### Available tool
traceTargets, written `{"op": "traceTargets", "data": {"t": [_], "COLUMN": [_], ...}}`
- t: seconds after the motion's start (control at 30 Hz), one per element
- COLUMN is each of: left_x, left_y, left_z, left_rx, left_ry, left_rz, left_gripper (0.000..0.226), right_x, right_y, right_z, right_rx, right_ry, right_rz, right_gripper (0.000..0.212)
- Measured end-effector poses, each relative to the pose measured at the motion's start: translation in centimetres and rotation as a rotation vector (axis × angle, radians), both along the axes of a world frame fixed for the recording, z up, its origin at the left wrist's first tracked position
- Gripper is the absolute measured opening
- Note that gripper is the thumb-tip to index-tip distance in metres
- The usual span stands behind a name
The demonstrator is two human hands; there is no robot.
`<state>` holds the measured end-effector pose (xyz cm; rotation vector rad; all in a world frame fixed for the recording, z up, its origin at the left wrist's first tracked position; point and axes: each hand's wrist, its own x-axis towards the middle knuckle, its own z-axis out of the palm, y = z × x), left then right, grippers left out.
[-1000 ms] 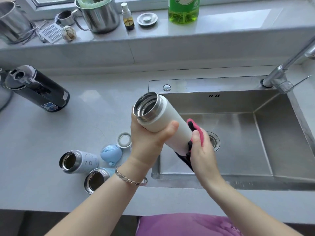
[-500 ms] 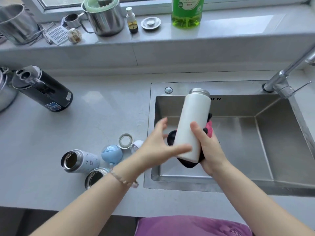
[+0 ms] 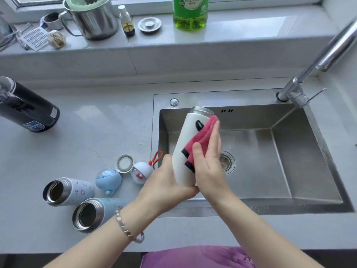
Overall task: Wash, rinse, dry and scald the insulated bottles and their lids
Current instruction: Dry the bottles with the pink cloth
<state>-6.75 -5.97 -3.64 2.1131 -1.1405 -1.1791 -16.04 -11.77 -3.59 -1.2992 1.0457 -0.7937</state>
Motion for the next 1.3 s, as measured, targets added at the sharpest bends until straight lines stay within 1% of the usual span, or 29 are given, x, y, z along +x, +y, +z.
{"op": "traceTargets", "data": {"t": [0.07, 0.13, 0.17, 0.2, 0.27, 0.3, 0.33, 0.37, 0.43, 0.5, 0.53, 0.6, 0.63, 0.67, 0.7, 0.73, 0.77, 0.83, 0.9, 0.97, 1.0, 1.03, 1.07, 1.13, 1.2, 1.23, 1.3], "left_x": [-0.4, -0.6, -0.4, -0.3, -0.1, -0.1, -0.1, -0.1, 0.1, 0.1, -0.1, -0.7, -0.8, -0.8, -0.6, -0.3, 0.0, 0.6, 1.2, 1.9, 2.2, 2.5, 2.7, 2.7, 2.4, 2.2, 2.4], "left_y": [0.2, 0.4, 0.5, 0.8, 1.3, 1.4, 1.5, 1.4, 0.9, 0.6, 0.6, 0.6, 0.7, 0.8, 0.8, 0.8, 0.7, 0.4, 0.3, 0.2, 0.1, 0.0, -0.1, -0.3, -0.4, -0.5, -1.0], "left_z": [0.6, 1.1, 0.9, 0.9, 0.8, 0.6, 0.5, 0.2, -0.2, -0.2, -0.1, 0.3, 0.6, 0.8, 1.0, 1.2, 1.3, 1.4, 1.5, 1.4, 1.2, 0.9, 0.8, 0.9, 1.5, 1.9, 2.8], "left_rx": [-0.01, -0.023, -0.016, 0.006, 0.036, 0.032, 0.018, 0.003, -0.005, 0.002, -0.014, -0.051, -0.06, -0.053, -0.021, 0.017, 0.052, 0.105, 0.169, 0.246, 0.261, 0.267, 0.272, 0.305, 0.32, 0.313, 0.299], "left_ry": [-0.103, -0.098, -0.059, 0.016, 0.172, 0.208, 0.202, 0.17, 0.072, -0.079, -0.17, -0.314, -0.335, -0.317, -0.252, -0.147, -0.021, 0.263, 0.685, 1.128, 1.28, 1.364, 1.394, 1.355, 1.206, 1.086, 0.747], "left_rz": [0.01, 0.008, 0.005, 0.009, 0.01, 0.005, 0.006, 0.028, 0.088, 0.067, 0.038, -0.024, -0.032, -0.025, -0.016, -0.007, -0.005, -0.042, -0.095, -0.186, -0.253, -0.306, -0.328, -0.272, -0.16, -0.145, -0.189], "left_gripper": [0.056, 0.051, 0.051, 0.053, 0.058, 0.061, 0.061, 0.059, 0.055, 0.058, 0.059, 0.06, 0.058, 0.055, 0.05, 0.048, 0.049, 0.051, 0.05, 0.052, 0.053, 0.052, 0.052, 0.051, 0.051, 0.052, 0.061], "right_x": [0.4, 0.5, 0.4, 0.3, -0.7, -1.0, -1.1, -1.0, -0.2, 0.5, 0.7, 0.7, 0.6, 0.4, 0.2, -0.1, -0.4, -1.3, -2.0, -2.2, -2.1, -2.2, -2.2, -2.2, -2.2, -2.1, -2.2], "right_y": [-0.8, -2.3, -3.4, -4.3, -5.1, -4.8, -4.4, -3.7, -1.8, 0.0, 0.6, 0.9, 0.5, 0.1, -0.6, -1.4, -2.0, -2.5, -2.5, -2.6, -2.6, -2.6, -2.6, -2.5, -2.5, -2.6, -2.9], "right_z": [-0.5, -0.7, -0.6, -0.5, -0.3, -0.1, -0.1, -0.4, -0.6, -0.7, -0.8, -1.0, -0.9, -0.7, -0.8, -1.1, -1.2, -1.2, -1.2, -1.2, -1.1, -1.1, -0.9, -0.8, -1.2, -1.4, -1.8], "right_rx": [0.009, 0.104, 0.203, 0.356, 0.665, 0.742, 0.757, 0.731, 0.565, 0.395, 0.333, 0.284, 0.28, 0.29, 0.324, 0.388, 0.462, 0.592, 0.657, 0.682, 0.662, 0.623, 0.593, 0.605, 0.629, 0.634, 0.586], "right_ry": [0.033, -0.026, -0.069, -0.148, -0.368, -0.439, -0.48, -0.461, -0.298, -0.114, -0.046, -0.01, -0.033, -0.065, -0.111, -0.179, -0.262, -0.465, -0.667, -0.833, -0.872, -0.867, -0.827, -0.802, -0.836, -0.813, -0.596], "right_rz": [-0.152, -0.288, -0.331, -0.343, -0.264, -0.22, -0.199, -0.218, -0.245, -0.235, -0.24, -0.278, -0.292, -0.309, -0.334, -0.338, -0.29, -0.107, 0.072, 0.224, 0.28, 0.297, 0.299, 0.323, 0.304, 0.272, 0.194], "right_gripper": [0.062, 0.052, 0.044, 0.043, 0.054, 0.06, 0.062, 0.062, 0.056, 0.045, 0.047, 0.055, 0.056, 0.057, 0.058, 0.061, 0.064, 0.064, 0.057, 0.058, 0.058, 0.058, 0.057, 0.054, 0.055, 0.06, 0.078]}}
